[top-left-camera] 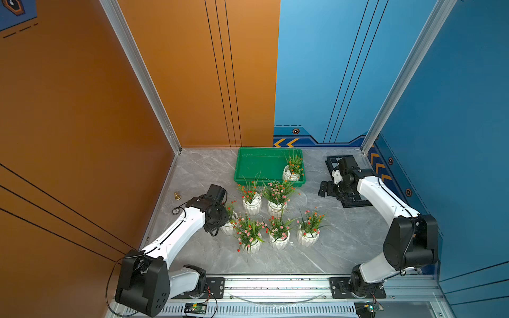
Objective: Put the potted gypsophila into the storage box
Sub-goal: Pick up the baby's breath potted plant from the center of the board.
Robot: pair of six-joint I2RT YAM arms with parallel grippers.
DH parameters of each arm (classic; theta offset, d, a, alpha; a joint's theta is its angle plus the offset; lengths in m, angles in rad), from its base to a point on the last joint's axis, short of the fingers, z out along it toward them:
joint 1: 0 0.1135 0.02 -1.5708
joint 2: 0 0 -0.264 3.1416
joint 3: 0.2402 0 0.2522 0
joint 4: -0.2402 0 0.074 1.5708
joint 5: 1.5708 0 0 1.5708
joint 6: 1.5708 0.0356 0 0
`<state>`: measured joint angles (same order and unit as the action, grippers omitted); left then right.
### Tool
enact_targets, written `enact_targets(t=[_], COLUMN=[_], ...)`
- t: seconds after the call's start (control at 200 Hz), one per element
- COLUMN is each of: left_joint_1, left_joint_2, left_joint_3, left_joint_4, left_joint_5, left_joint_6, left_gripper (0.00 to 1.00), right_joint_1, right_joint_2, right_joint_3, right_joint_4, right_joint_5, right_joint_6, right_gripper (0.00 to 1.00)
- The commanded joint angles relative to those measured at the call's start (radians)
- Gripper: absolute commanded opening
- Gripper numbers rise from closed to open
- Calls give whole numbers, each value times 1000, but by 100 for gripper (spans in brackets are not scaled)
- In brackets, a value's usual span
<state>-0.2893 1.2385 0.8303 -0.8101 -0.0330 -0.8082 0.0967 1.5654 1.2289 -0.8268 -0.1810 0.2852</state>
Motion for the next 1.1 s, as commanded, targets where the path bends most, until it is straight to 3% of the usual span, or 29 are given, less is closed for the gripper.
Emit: enact_targets(t=[0.0, 0.746, 1.096], left_joint_1=[0, 126, 150], left_joint_2=[7, -42, 82], left_joint_3=[46, 194, 482], left_joint_4=[-37, -149, -148], left_joint_5=[-30, -44, -81], left_joint_6=[40, 171, 244], left_gripper=[0, 0, 0], right_joint_1=[-10, -9, -8], right_joint_2=[-2, -5, -1], right_joint_3=[-10, -12, 7], right_joint_4=[2, 2, -7], right_joint_5=[-6, -18, -23], right_joint_6=[-14, -15, -18], right_gripper=[100, 100, 100])
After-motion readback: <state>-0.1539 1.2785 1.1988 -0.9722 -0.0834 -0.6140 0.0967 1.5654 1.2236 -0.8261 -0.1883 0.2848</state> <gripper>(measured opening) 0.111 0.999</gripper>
